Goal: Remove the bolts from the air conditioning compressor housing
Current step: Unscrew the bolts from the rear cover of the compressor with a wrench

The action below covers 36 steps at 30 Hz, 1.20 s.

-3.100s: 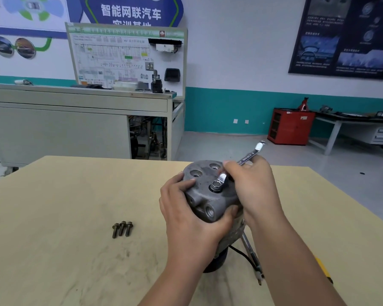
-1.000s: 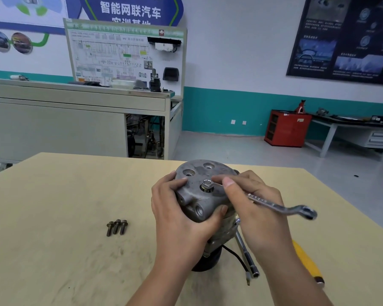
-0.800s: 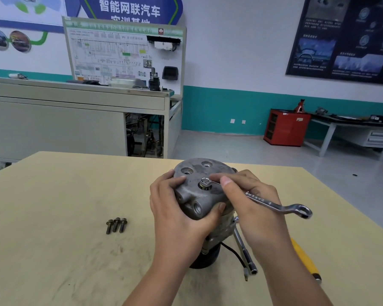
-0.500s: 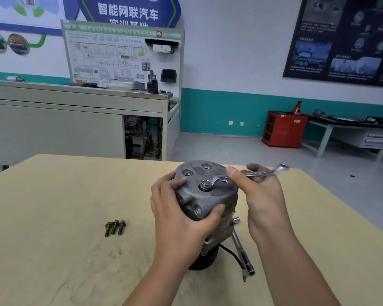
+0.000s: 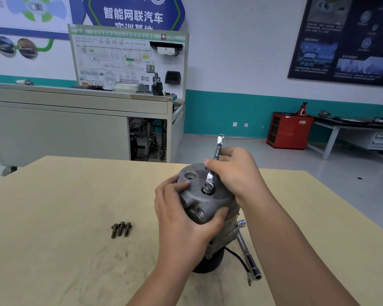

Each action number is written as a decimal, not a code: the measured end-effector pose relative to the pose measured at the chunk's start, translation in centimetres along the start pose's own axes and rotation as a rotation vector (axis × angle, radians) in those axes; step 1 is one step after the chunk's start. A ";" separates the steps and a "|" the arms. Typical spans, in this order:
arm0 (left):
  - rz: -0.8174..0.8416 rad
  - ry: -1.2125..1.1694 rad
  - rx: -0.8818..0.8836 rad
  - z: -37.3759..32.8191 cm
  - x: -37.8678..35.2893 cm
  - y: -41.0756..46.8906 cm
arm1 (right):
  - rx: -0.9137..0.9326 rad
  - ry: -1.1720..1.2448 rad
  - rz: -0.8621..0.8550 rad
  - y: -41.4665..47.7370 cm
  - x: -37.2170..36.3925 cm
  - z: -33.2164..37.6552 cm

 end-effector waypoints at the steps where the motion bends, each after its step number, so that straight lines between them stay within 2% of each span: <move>1: 0.003 0.003 -0.004 0.0 0.0 0.0 | 0.016 -0.056 0.021 0.0 -0.3 0.3; 5: 0.042 0.007 -0.003 -0.3 -0.5 0.2 | 0.088 -0.191 0.105 -0.9 -1.4 1.2; 8: 0.041 -0.024 -0.003 -0.1 -0.5 0.2 | 0.170 -0.250 0.103 -2.1 -1.5 1.7; 14: 0.040 -0.024 0.022 0.2 -0.5 0.3 | 0.351 -0.314 0.017 -4.2 -1.6 1.8; 17: 0.045 -0.005 0.018 0.3 -0.5 0.3 | 0.512 -0.361 -0.033 -5.0 -1.5 1.7; 24: 0.022 -0.086 0.014 0.1 -0.6 0.4 | 0.780 -0.277 -0.289 -7.7 -0.4 -0.1; 26: -0.003 -0.147 0.020 0.5 -0.6 0.2 | 0.785 -0.175 -0.310 -8.1 0.1 -0.9; 32: 0.001 -0.069 -0.003 0.1 -0.4 0.1 | 0.731 -0.065 -0.300 -8.9 0.9 -2.3; 36: -0.007 -0.044 -0.021 -0.2 -0.3 0.0 | 0.479 0.270 -0.295 -8.5 1.0 -3.7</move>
Point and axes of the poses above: each hand's wrist, its own y-axis towards the middle knuckle, its own x-axis out of the back of the hand, z = x × y, the point moved 4 cm from there along y, towards the middle knuckle, and after that the axes turned 3 degrees about z, right-handed, at the moved point
